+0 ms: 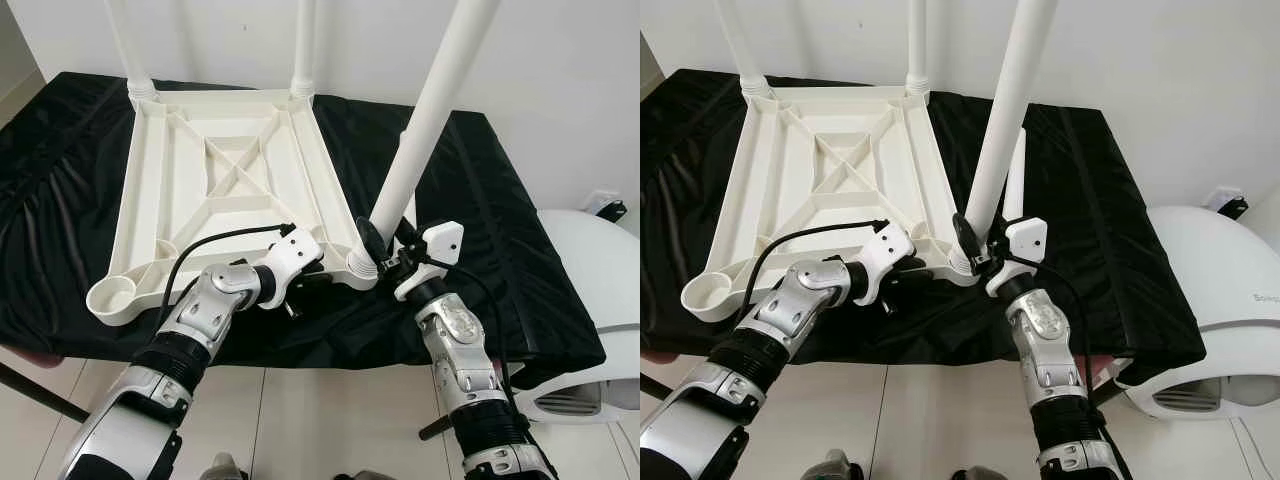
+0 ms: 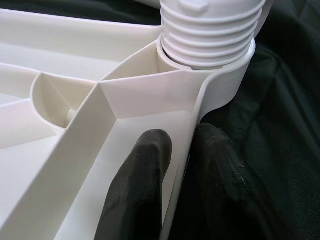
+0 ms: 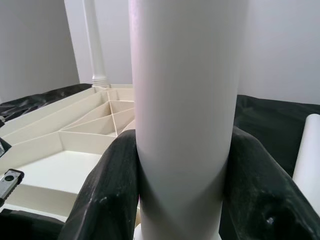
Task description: Building children table
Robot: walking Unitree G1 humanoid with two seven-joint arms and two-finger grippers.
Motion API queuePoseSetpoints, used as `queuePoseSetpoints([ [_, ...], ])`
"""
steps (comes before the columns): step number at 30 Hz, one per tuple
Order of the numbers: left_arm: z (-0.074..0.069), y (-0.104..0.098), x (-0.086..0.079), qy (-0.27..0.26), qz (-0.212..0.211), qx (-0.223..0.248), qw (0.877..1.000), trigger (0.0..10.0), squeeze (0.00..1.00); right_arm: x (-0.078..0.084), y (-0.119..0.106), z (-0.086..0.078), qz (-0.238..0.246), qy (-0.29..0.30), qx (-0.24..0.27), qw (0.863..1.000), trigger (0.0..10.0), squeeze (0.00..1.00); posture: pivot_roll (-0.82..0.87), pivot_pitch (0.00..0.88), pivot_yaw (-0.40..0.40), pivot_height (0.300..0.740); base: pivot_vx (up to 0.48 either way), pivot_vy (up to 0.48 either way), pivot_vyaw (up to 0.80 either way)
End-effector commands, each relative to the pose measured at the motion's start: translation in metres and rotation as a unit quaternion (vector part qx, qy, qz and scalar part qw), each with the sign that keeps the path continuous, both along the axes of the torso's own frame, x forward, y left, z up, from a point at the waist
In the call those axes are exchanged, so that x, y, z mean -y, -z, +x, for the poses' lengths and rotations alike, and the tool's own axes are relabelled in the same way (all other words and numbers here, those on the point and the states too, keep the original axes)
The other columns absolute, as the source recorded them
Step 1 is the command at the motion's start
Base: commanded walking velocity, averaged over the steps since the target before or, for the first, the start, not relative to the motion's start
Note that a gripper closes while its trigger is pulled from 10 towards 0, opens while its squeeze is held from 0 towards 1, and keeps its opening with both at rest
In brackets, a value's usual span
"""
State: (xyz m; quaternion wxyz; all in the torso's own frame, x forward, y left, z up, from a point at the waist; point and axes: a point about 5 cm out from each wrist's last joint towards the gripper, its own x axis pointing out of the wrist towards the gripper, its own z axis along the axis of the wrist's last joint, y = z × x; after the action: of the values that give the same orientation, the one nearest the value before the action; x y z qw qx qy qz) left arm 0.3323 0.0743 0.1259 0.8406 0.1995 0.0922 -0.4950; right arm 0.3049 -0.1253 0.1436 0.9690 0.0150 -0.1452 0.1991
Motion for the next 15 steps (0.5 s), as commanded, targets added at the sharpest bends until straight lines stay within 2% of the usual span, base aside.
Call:
queuePoseSetpoints([
  [1, 0.0035, -0.0301, 0.0075, 0.032, -0.016, 0.059, 0.998, 10.0, 0.0, 0.0169, 0.0297, -0.0017, -0.013, 0.056, -0.079, 0.995, 10.0, 0.0, 0.01, 0.03, -0.038, 0.74, 0.0, 0.0, 0.0],
  [15, 0.0031, -0.0298, 0.0087, 0.034, -0.016, 0.06, 0.997, 10.0, 0.0, 0.0116, 0.028, -0.0027, -0.008, 0.109, -0.08, 0.991, 10.0, 0.0, 0.02, 0.021, -0.04, 0.74, 0.0, 0.0, 0.0],
])
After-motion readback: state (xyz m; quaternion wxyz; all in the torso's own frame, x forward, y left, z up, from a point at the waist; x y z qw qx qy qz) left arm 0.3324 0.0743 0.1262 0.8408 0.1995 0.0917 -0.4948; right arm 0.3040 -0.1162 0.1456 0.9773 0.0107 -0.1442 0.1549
